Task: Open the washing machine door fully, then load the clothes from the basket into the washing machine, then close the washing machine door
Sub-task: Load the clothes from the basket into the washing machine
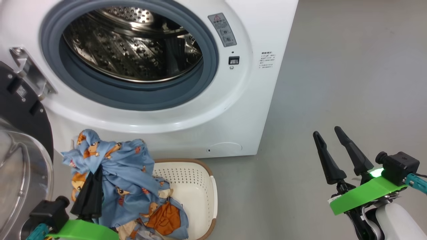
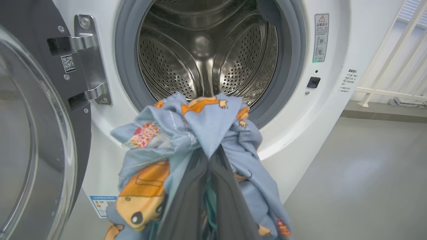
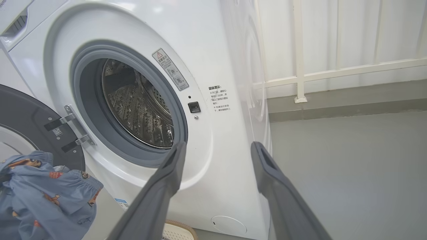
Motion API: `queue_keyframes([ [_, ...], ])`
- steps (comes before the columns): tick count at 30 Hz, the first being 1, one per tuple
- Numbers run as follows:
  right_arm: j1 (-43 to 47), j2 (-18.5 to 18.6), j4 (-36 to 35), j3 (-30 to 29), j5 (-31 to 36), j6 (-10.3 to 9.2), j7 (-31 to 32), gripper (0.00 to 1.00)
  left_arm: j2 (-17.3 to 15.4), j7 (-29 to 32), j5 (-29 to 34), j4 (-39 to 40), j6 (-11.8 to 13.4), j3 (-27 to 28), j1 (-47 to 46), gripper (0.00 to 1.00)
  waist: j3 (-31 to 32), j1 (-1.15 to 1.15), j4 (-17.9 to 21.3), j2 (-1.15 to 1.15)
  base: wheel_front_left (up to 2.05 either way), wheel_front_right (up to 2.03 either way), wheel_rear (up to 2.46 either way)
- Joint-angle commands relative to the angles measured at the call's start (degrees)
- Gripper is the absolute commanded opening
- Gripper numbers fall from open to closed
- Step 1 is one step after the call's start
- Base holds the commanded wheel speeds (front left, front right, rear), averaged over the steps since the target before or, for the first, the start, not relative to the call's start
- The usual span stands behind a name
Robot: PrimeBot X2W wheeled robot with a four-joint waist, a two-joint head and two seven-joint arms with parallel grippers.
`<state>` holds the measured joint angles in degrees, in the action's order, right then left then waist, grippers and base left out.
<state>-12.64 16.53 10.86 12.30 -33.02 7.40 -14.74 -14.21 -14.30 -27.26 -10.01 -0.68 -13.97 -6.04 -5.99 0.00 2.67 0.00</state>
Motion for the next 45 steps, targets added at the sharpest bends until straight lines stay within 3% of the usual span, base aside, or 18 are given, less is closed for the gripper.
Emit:
queue_keyframes([
  [1, 1.2, 0.7, -1.2, 0.9, -0.6, 0.09, -0.3, 1.0, -1.3, -0.7, 0.4, 2.0, 0.5, 2.5, -0.7, 0.0, 0.5, 0.0, 0.1, 0.0, 0.0, 0.0, 0.0],
  [19, 2.8, 1.8, -0.9, -0.3, 0.4, 0.09, -0.3, 1.0, -1.1, -0.7, 0.9, 8.1, 2.5, 2.6, 2.1, 0.0, 2.4, 0.0, 0.6, 0.0, 0.0, 0.0, 0.0],
  [45, 1.7, 2.6, -0.7, 0.2, 1.1, 0.09, -0.3, 1.0, -1.3, 0.1, 1.3, 7.3, 1.8, 0.7, -3.0, 0.0, 0.3, 0.0, 1.0, 0.0, 0.0, 0.0, 0.0],
])
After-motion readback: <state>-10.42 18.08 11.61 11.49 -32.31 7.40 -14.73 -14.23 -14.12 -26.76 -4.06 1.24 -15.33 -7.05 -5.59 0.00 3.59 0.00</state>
